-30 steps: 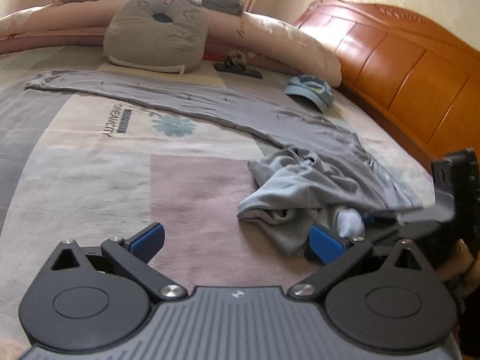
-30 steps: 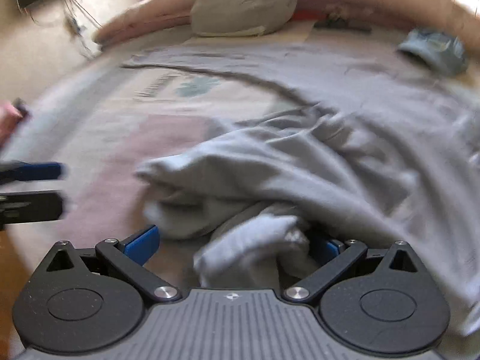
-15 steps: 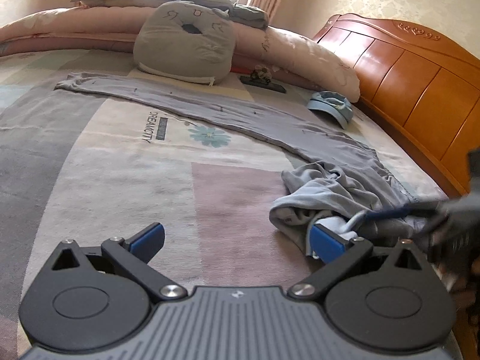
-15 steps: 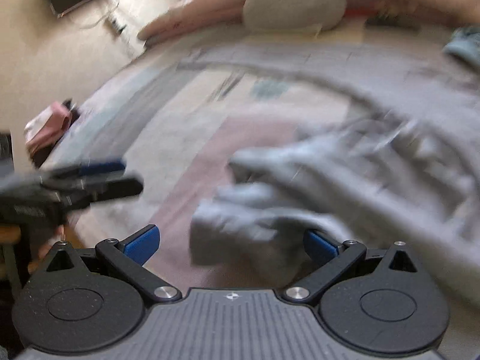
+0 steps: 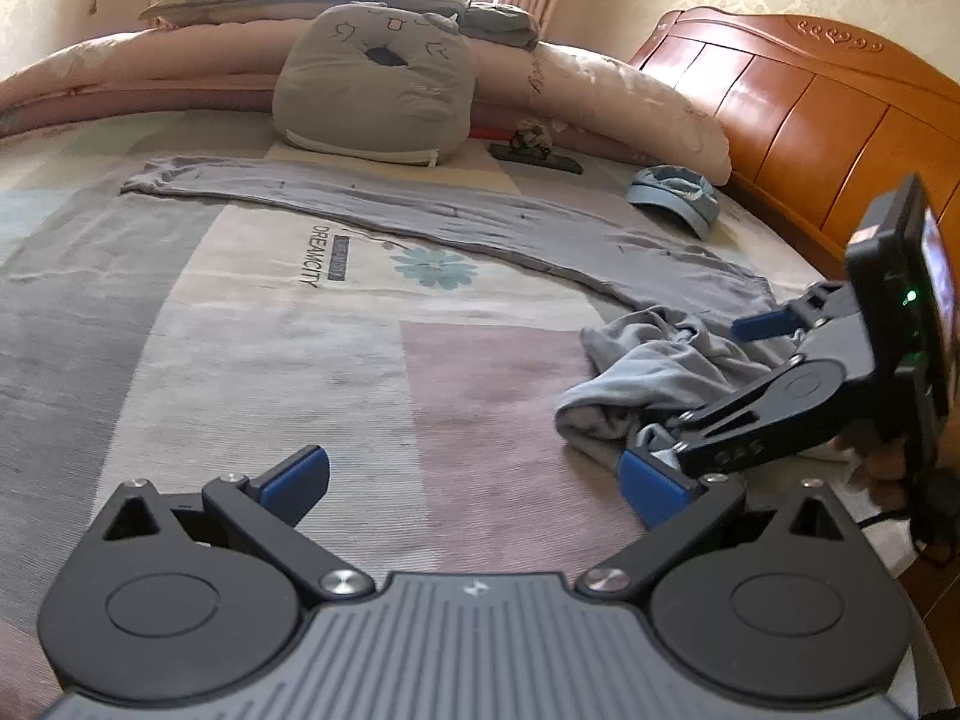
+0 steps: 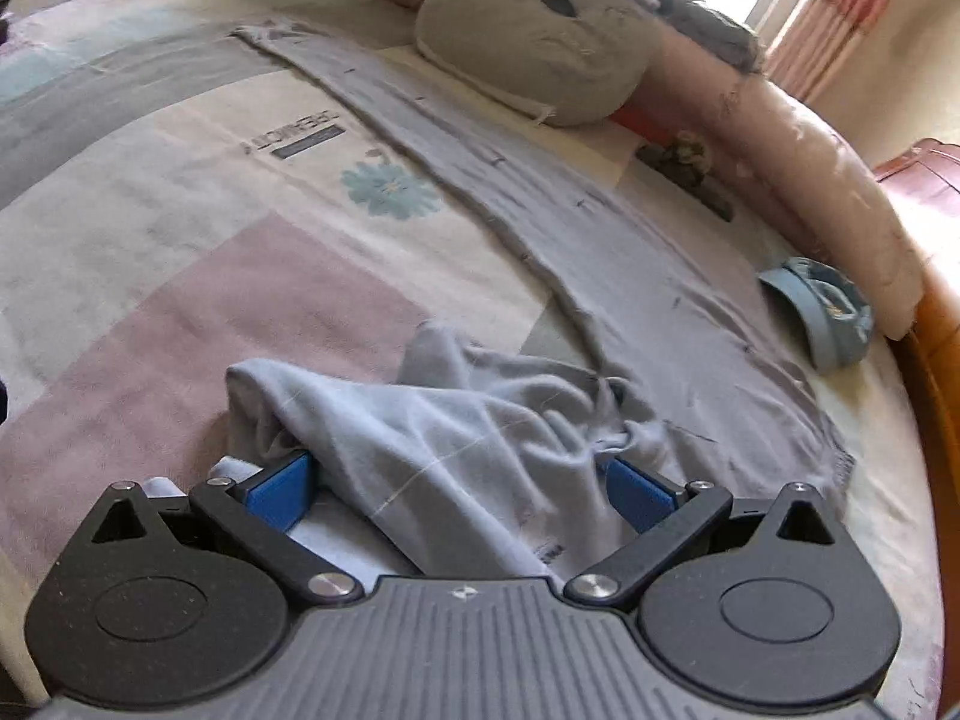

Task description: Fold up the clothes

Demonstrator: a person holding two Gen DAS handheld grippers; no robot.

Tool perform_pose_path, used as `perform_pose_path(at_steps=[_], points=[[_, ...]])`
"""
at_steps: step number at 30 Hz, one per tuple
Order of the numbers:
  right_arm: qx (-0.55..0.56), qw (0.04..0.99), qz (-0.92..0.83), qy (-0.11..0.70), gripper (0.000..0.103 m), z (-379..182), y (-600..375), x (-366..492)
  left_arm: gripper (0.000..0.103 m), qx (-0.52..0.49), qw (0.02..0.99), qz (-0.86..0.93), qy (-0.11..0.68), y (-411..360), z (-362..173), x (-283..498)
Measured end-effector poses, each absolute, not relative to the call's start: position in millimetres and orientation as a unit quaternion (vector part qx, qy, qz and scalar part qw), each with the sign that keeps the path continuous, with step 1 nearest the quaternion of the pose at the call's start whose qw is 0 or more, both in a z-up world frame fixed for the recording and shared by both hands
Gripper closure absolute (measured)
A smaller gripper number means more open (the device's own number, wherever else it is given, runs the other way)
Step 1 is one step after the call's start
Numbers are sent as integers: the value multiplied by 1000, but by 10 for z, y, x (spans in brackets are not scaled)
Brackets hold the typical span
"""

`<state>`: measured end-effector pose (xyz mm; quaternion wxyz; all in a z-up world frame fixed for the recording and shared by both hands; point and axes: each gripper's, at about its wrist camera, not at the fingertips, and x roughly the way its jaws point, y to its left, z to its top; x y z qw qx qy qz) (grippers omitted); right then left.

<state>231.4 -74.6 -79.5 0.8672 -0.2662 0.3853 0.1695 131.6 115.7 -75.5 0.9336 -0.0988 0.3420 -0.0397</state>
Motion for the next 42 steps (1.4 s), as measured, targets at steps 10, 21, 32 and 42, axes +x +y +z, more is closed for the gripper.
perform_pose_path(at_steps=[10, 21, 32, 42], points=[[-216, 889, 113, 388, 0, -809, -912, 2463, 1, -100, 931, -49, 348, 1152, -802, 1348], [-119, 941, 79, 307, 0, -769, -1267, 2402, 1, -87, 926, -59, 361, 1026, -801, 1379], [-17, 961, -30, 276, 0, -593, -2347, 2306, 1, -57, 916, -102, 383, 605, -859, 1534], [7, 949, -40, 312, 0, -799, -2715, 2152, 1, -31, 904, -132, 406, 226, -1003, 1726]])
